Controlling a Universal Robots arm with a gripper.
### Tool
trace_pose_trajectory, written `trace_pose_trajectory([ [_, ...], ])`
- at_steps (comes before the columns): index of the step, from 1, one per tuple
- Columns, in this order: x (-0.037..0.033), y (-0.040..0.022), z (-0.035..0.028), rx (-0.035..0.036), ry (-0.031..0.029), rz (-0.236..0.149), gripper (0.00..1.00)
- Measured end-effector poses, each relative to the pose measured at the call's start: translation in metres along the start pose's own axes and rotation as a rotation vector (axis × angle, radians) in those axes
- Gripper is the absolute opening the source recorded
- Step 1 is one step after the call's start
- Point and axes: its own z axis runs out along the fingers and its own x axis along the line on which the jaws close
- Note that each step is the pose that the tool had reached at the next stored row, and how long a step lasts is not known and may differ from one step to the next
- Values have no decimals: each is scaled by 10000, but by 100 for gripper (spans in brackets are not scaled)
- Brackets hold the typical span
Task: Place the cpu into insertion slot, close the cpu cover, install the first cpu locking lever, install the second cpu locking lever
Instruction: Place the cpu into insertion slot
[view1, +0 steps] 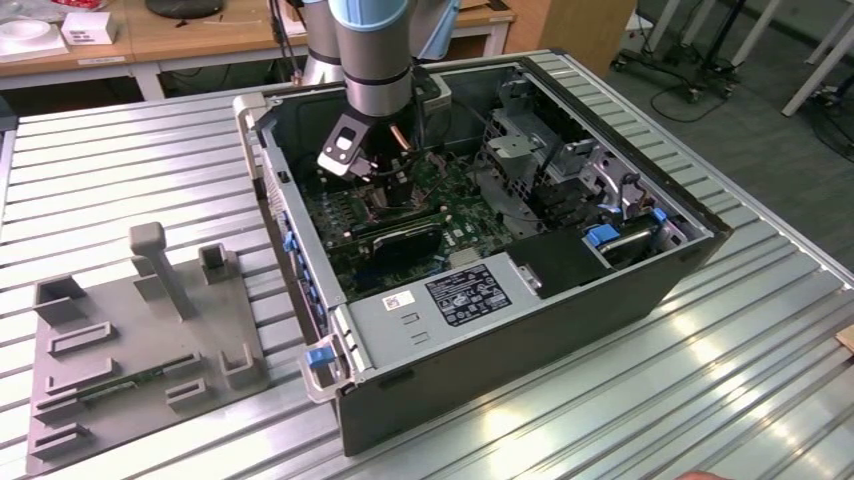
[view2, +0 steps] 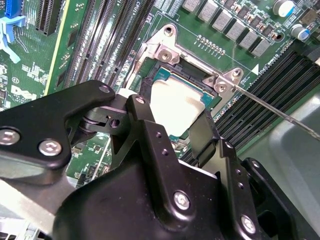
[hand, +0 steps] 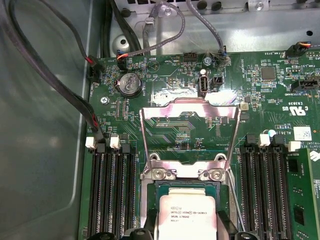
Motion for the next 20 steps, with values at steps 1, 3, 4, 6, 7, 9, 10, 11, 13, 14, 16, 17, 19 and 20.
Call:
trace_pose_trajectory([
  [1,0,0,0,0,0,0,54],
  [3,0,0,1,0,0,0,54],
  [4,0,-1,3,0,1,0,54],
  [6,0,-1,4,1,-1,0,54],
  [7,0,-1,4,0,-1,0,54],
  [9,0,-1,5,0,0,-1,54],
  [10,0,-1,5,0,0,0,54],
  [11,0,-1,5,0,0,0,54],
  [13,0,-1,5,0,0,-1,54],
  [14,0,-1,6,0,0,0,54],
  [16,0,-1,6,0,1,0,54],
  [17,0,-1,6,-1,1,0,54],
  [19,0,-1,6,0,1,0,54],
  [20,0,-1,6,0,0,0,54],
])
